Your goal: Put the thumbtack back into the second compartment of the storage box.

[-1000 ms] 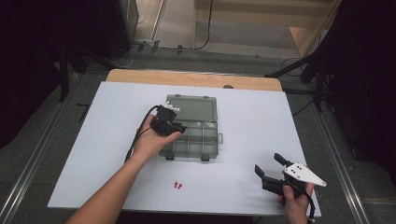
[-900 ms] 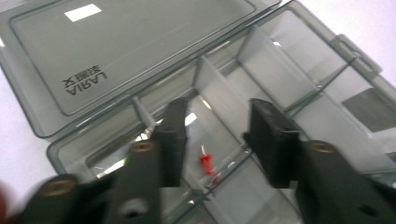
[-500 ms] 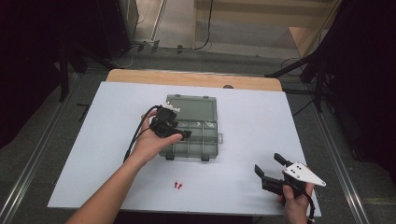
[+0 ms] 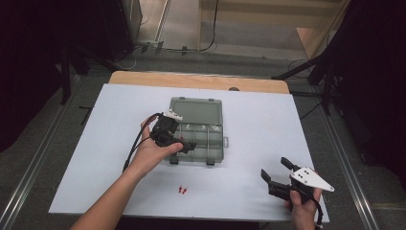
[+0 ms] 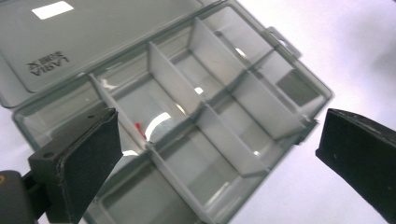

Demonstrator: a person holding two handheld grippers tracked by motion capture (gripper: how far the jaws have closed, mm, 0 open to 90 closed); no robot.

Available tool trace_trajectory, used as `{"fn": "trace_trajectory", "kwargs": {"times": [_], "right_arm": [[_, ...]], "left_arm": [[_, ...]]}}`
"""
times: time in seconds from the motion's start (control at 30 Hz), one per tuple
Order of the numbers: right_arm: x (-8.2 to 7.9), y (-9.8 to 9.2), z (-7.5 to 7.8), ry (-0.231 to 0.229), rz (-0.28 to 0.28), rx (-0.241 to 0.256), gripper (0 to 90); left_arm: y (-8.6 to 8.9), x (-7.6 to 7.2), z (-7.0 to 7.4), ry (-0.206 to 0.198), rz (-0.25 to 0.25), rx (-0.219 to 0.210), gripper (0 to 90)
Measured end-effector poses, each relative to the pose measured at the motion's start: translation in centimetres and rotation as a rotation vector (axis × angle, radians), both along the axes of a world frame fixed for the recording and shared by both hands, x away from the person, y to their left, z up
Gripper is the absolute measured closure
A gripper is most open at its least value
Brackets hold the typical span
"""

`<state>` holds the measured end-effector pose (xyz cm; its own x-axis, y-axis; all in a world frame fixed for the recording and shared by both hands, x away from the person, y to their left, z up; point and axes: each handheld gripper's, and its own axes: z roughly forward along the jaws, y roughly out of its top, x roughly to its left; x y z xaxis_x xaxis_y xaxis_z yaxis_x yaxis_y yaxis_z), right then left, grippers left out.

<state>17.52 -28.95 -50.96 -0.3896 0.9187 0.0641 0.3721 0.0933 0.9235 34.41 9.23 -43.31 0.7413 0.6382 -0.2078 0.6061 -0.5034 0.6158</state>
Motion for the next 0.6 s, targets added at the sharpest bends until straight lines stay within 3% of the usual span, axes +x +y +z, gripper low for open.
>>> {"fn": "trace_trajectory", "kwargs": {"times": [0.13, 0.6], "right_arm": [[0.0, 0.0, 0.0, 0.000, 0.003, 0.002, 13.8], [-0.1, -0.1, 0.2, -0.013, -0.005, 0.016, 13.0]], "left_arm": [[0.1, -0.7, 0.1, -0.015, -0.020, 0.015, 0.0], [0.4, -2.7, 0.1, -0.025, -0.046, -0.003, 0.0]]}}
